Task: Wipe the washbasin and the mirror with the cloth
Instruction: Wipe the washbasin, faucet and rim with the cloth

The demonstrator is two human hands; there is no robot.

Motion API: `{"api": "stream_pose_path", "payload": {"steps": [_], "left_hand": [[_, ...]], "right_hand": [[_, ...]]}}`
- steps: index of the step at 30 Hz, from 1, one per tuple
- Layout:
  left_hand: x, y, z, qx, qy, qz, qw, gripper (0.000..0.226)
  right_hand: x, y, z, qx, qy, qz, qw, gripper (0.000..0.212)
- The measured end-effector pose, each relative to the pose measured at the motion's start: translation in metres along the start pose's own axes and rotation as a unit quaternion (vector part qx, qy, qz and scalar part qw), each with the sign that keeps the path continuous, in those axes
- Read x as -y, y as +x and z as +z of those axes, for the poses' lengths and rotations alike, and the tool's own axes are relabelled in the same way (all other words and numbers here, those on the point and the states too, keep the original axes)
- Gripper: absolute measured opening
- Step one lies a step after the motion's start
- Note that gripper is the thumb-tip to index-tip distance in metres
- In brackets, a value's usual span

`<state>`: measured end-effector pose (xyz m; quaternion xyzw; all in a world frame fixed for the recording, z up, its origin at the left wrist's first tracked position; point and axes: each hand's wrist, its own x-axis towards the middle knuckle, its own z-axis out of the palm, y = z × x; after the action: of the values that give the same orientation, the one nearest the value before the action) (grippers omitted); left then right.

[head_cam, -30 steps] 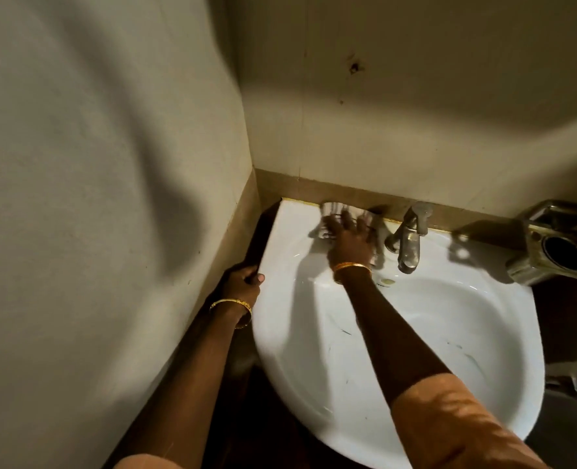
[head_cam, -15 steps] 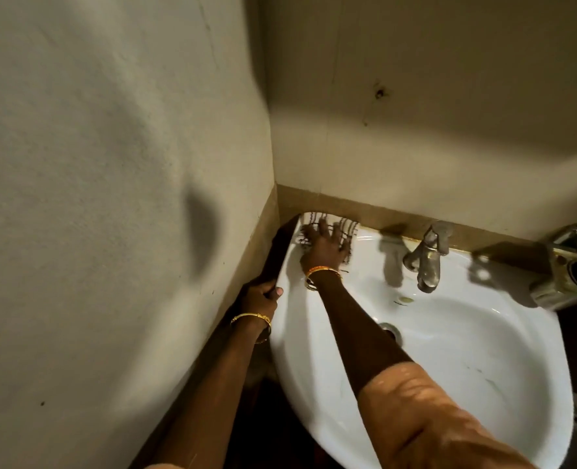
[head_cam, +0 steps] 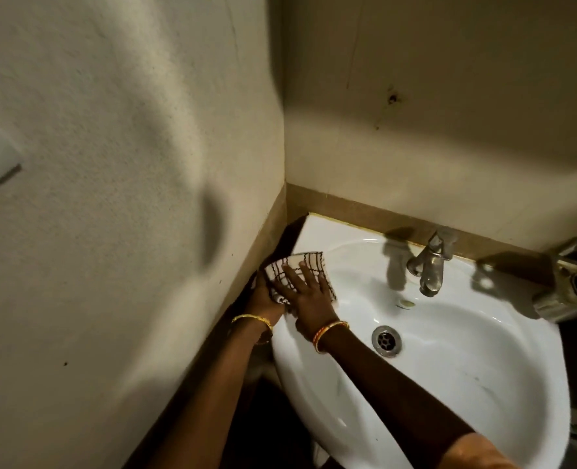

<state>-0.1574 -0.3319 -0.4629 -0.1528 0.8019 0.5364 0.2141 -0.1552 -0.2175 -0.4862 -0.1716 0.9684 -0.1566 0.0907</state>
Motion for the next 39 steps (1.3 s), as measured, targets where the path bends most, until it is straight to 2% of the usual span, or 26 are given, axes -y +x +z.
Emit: {"api": "stream_pose_path", "payload": {"steps": [2,4,5,7,9,12,16,19,21,23,25,28,34,39], "left_hand": [[0.01,-0.005,0.001,-0.006,-0.02,-0.066,0.998,0.093],[0.023,-0.008,0.003,-0.038,0.017,-0.097,0.994,0.084],[0.026,-0.011,0.004,-0.051,0.025,-0.093,0.994,0.07],[0.024,-0.016,0.005,-0.066,0.025,-0.08,0.994,0.048],[0.02,-0.016,0.003,-0.067,0.014,-0.075,0.995,0.045],[0.016,-0.017,-0.001,-0.047,0.001,-0.083,0.995,0.053],[0.014,-0.02,-0.003,-0.048,0.003,-0.094,0.994,0.054],[0.015,-0.019,-0.003,-0.064,0.038,-0.079,0.994,0.036],[0.012,-0.022,-0.003,-0.069,0.039,-0.079,0.994,0.03],[0.009,-0.024,-0.004,-0.053,0.021,-0.086,0.995,0.036],[0.005,-0.025,-0.004,-0.04,0.011,-0.108,0.993,0.047],[0.002,-0.025,-0.003,-0.045,0.031,-0.129,0.99,0.056],[-0.002,-0.025,-0.004,-0.048,0.059,-0.14,0.987,0.053],[-0.002,-0.026,-0.003,-0.032,0.013,-0.149,0.988,0.048]], "right_hand": [[-0.012,0.009,-0.002,-0.026,-0.033,-0.03,0.999,0.078],[-0.035,0.031,-0.013,-0.071,-0.096,-0.01,0.993,0.078],[-0.048,0.043,-0.024,-0.062,-0.107,0.024,0.992,0.075],[-0.071,0.065,-0.046,0.002,-0.095,0.089,0.991,0.066],[-0.074,0.075,-0.056,0.017,-0.085,0.114,0.99,0.063],[-0.053,0.067,-0.05,0.024,-0.055,0.14,0.988,0.065],[-0.023,0.036,-0.025,0.004,-0.074,0.089,0.993,0.067],[0.016,0.006,-0.003,-0.001,-0.024,0.0,1.0,0.056],[0.024,0.003,-0.001,0.047,-0.025,-0.003,0.999,0.057],[0.012,0.019,-0.01,0.042,-0.059,0.008,0.997,0.06],[-0.006,0.043,-0.024,0.026,-0.073,0.043,0.996,0.062],[-0.023,0.075,-0.052,0.053,-0.048,0.119,0.99,0.059],[-0.04,0.079,-0.06,0.019,0.069,0.261,0.963,0.051],[-0.096,0.012,-0.052,-0.093,0.065,0.322,0.94,0.06]]}}
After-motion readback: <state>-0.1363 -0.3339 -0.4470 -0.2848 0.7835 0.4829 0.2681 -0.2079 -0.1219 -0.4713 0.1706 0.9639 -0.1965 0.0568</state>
